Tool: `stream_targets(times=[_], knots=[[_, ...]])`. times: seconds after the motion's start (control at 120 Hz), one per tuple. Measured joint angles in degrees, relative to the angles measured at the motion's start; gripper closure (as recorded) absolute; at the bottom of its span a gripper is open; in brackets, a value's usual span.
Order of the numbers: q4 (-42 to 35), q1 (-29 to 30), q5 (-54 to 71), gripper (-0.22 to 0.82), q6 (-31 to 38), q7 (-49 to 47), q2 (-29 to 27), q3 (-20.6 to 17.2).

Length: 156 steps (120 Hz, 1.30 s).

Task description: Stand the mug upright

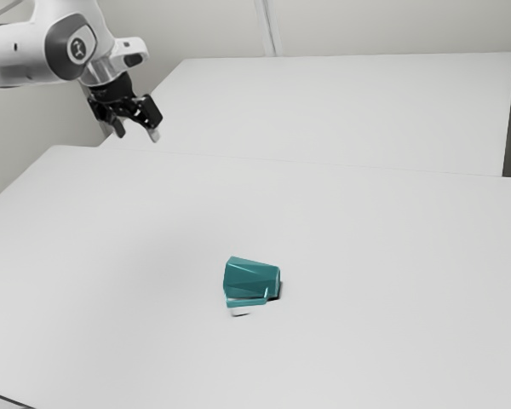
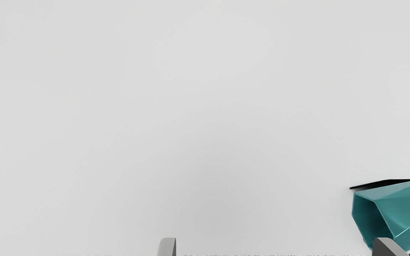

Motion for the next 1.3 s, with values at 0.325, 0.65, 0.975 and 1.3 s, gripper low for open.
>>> stream_targets(times=[0.325,0.65,0.975,1.3], knots=[[-18.97,-0.89,-16.17,0.00,5.02,0.87,-6.10,0.77],[-38.13,2.30,-27.52,0.00,9.34,2.37,-11.36,0.62],[-46.74,1.35,-41.08,0.00,14.22,4.44,-10.65,0.61],[-44.26,-3.28,-53.81,0.00,18.52,8.27,-4.87,0.54]])
